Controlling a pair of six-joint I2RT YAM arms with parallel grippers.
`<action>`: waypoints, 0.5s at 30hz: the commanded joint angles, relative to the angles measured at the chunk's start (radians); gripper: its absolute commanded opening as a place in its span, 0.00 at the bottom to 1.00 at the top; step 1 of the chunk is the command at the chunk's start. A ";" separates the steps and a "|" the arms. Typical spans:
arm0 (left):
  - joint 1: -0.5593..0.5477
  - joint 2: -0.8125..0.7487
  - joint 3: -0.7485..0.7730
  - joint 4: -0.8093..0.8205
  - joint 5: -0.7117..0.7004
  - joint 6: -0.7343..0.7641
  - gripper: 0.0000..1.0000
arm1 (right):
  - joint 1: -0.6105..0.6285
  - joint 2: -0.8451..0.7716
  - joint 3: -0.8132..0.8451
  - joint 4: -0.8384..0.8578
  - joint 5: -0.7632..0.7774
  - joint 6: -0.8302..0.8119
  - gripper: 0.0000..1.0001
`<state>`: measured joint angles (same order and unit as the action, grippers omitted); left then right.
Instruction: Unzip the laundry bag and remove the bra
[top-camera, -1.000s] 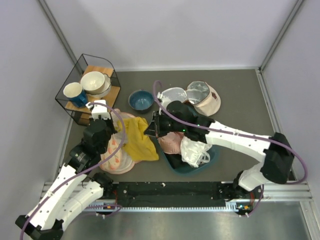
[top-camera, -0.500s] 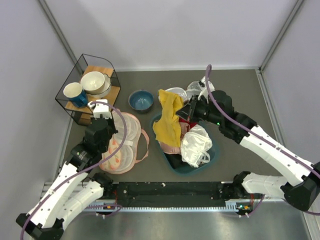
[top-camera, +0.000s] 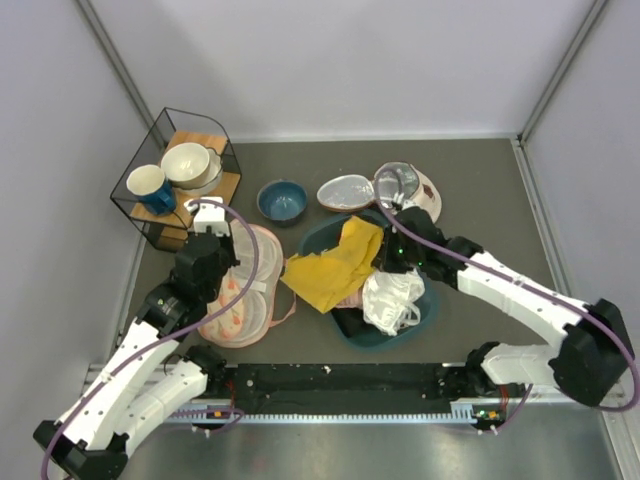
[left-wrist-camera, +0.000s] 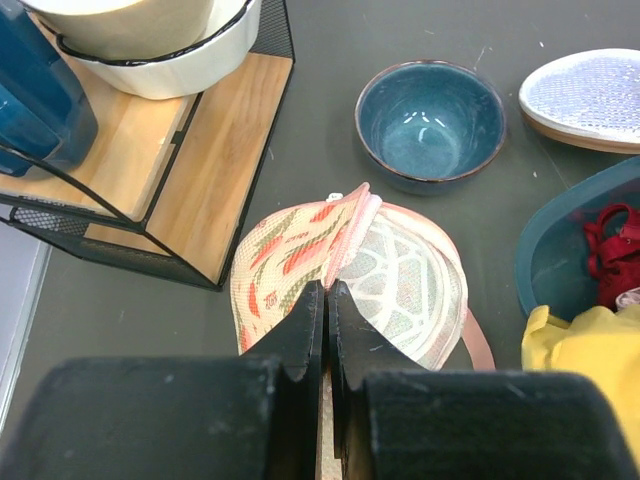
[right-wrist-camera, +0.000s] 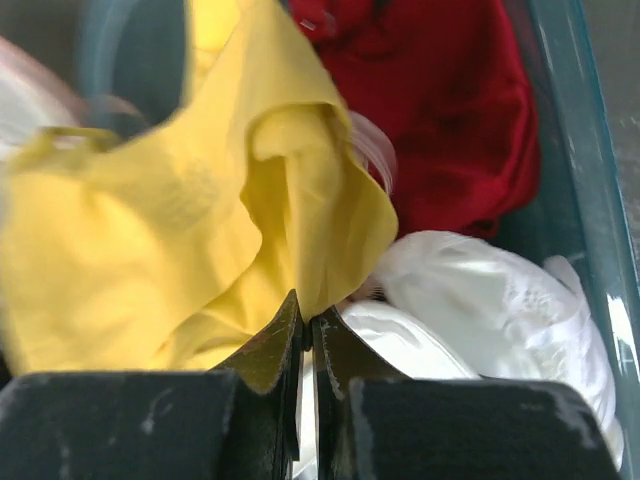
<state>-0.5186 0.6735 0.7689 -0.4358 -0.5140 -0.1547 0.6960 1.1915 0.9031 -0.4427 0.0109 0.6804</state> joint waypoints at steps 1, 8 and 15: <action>0.005 0.011 0.006 0.074 0.034 -0.006 0.00 | -0.010 0.080 -0.039 0.007 0.087 -0.027 0.00; 0.006 0.023 -0.008 0.106 0.034 0.003 0.00 | -0.010 0.068 -0.017 0.002 0.211 -0.071 0.00; 0.009 0.049 -0.002 0.129 0.045 0.010 0.00 | -0.013 0.073 0.026 -0.025 0.309 -0.084 0.00</action>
<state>-0.5167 0.7143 0.7681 -0.3824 -0.4843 -0.1543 0.6960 1.2858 0.8646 -0.4610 0.2001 0.6205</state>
